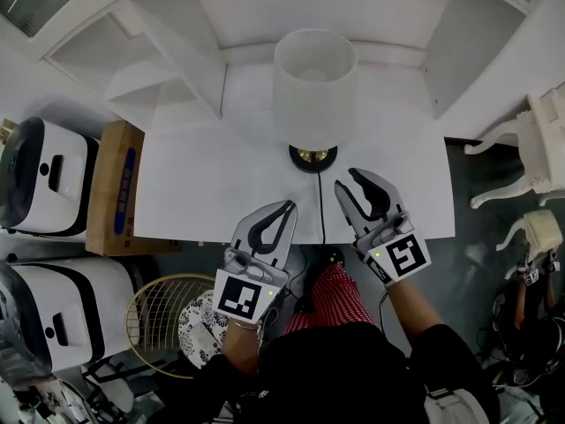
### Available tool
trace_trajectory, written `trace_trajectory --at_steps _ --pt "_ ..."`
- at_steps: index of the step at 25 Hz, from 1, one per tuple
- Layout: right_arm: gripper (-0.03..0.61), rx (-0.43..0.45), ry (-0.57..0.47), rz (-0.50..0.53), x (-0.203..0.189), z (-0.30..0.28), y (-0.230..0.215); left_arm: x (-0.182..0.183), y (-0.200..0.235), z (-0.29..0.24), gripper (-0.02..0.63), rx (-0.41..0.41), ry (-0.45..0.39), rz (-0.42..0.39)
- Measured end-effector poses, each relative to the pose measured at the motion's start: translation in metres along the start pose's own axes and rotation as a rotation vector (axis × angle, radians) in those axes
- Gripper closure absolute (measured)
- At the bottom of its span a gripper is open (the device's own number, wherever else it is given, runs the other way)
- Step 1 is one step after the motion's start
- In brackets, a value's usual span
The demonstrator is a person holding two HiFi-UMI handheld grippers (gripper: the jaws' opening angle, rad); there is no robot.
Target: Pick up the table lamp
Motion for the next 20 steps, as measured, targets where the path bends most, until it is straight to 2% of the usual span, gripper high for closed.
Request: trace_trajectory --at_steps 9,20 --pt "0.445 0.000 0.005 -0.019 -0.023 -0.014 -0.004 -0.021 0.004 -0.009 0.604 -0.019 0.023 -0.005" --pt "0.436 0.032 0.024 -0.016 -0.047 -0.039 -0.006 -0.039 0.021 -0.011 0.604 0.024 0.055 0.013"
Point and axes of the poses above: the fingertips, and each gripper's own axes: z backward along the fingers, y to its left, x out of its top, the point moved 4 cm from there along z, backward along the fingers, and after that the axes turned 12 degrees about z, right-handed, at the moved point
